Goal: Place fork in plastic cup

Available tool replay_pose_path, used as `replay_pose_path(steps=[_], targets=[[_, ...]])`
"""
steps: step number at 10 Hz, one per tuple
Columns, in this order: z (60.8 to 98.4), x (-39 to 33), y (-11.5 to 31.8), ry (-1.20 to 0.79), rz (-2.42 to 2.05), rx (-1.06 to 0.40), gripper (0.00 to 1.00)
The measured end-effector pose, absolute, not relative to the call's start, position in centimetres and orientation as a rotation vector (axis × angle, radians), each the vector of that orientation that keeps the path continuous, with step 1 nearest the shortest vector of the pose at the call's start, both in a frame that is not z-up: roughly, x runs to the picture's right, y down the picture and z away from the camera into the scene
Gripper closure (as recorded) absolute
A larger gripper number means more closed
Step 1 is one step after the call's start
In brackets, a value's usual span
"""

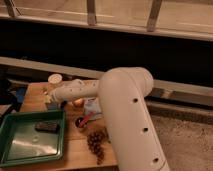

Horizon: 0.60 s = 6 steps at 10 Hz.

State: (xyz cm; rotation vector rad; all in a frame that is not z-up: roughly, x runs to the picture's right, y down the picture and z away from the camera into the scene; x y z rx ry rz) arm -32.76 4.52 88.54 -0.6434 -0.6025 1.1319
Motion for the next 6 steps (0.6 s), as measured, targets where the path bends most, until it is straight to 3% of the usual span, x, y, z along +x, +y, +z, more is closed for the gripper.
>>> replay_pose_path(steps=[6], targets=[[87.3,-32.7,3.3,-0.633,1.133,-0.596,0.39]])
